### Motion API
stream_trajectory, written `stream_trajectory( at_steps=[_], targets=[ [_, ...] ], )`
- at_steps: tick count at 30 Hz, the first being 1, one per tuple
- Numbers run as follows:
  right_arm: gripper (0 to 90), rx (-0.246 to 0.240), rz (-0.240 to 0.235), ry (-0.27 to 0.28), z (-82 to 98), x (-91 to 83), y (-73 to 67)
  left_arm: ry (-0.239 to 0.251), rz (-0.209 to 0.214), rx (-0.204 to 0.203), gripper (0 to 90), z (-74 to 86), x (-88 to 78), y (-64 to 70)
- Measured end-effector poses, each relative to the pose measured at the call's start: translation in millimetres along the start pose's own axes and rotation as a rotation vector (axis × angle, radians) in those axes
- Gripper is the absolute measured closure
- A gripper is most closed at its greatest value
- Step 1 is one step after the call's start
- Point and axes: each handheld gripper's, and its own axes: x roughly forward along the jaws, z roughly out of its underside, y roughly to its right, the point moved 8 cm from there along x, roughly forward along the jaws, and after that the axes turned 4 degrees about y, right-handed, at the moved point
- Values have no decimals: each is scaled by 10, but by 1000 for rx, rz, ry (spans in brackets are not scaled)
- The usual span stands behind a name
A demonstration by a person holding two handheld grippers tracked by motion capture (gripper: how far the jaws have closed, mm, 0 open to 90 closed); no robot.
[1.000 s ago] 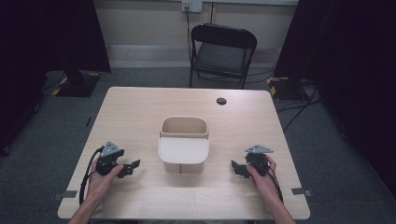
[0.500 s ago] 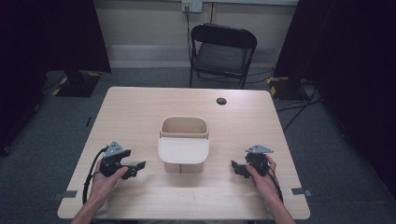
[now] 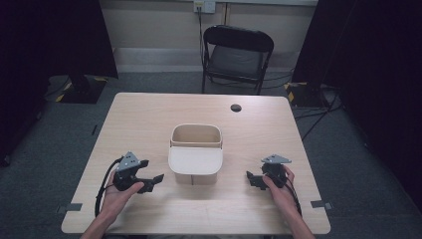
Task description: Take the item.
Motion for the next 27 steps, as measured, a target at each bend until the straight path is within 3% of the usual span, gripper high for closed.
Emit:
stream_trajectory(
  at_steps=[18, 27],
  targets=[
    [147, -1, 0, 0, 0, 0, 1, 22, 55, 41, 169, -161, 61, 206],
    [147, 0, 0, 0, 0, 0, 0, 56, 74, 30, 184, -233, 51, 224]
  ],
)
